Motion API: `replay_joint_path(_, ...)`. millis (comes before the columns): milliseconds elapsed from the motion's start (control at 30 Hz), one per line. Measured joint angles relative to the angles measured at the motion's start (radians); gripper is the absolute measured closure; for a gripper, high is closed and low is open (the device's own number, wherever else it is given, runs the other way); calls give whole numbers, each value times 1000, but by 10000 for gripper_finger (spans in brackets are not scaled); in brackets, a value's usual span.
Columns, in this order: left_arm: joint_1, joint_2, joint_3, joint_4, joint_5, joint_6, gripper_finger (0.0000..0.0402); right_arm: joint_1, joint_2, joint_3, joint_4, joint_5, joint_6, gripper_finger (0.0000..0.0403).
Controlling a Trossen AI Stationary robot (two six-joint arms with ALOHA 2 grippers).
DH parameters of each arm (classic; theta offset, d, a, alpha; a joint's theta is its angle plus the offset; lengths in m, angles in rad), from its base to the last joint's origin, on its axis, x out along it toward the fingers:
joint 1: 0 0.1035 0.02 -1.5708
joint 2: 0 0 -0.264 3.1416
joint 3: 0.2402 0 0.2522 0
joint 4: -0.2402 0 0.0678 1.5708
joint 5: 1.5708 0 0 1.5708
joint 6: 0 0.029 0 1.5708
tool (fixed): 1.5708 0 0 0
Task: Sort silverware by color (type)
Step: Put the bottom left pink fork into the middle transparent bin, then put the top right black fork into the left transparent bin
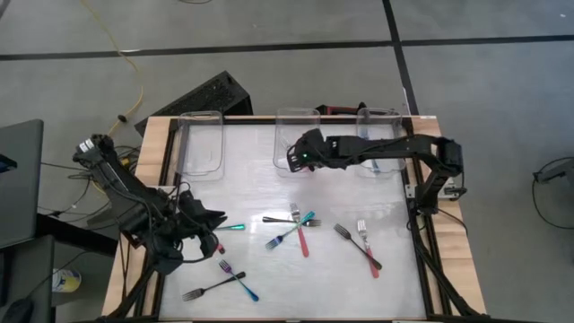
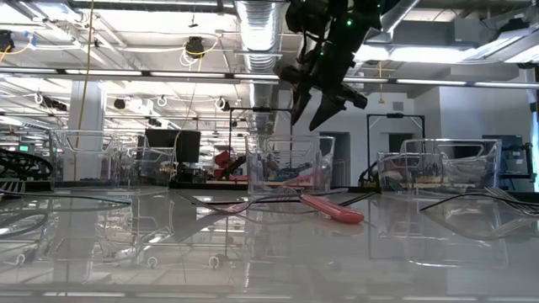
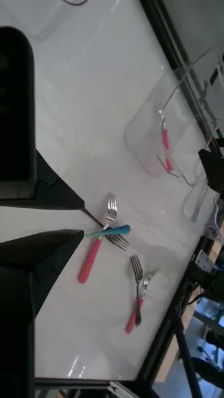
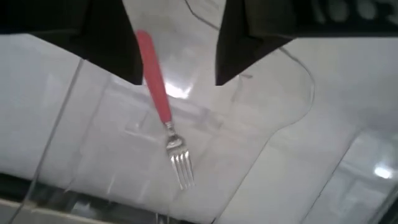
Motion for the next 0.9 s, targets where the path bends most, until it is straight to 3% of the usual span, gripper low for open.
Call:
replay_joint_path(167, 0, 0, 0, -1, 39, 48, 354, 0, -52, 0, -28, -23, -6, 149)
replay_joint_path(533, 0, 0, 0, 0, 169, 103, 354, 116, -273, 0, -68, -63, -114, 149)
replay_joint_path(900, 21, 0, 0, 13, 151, 56, 354, 330, -481, 0, -388, -161, -226, 149)
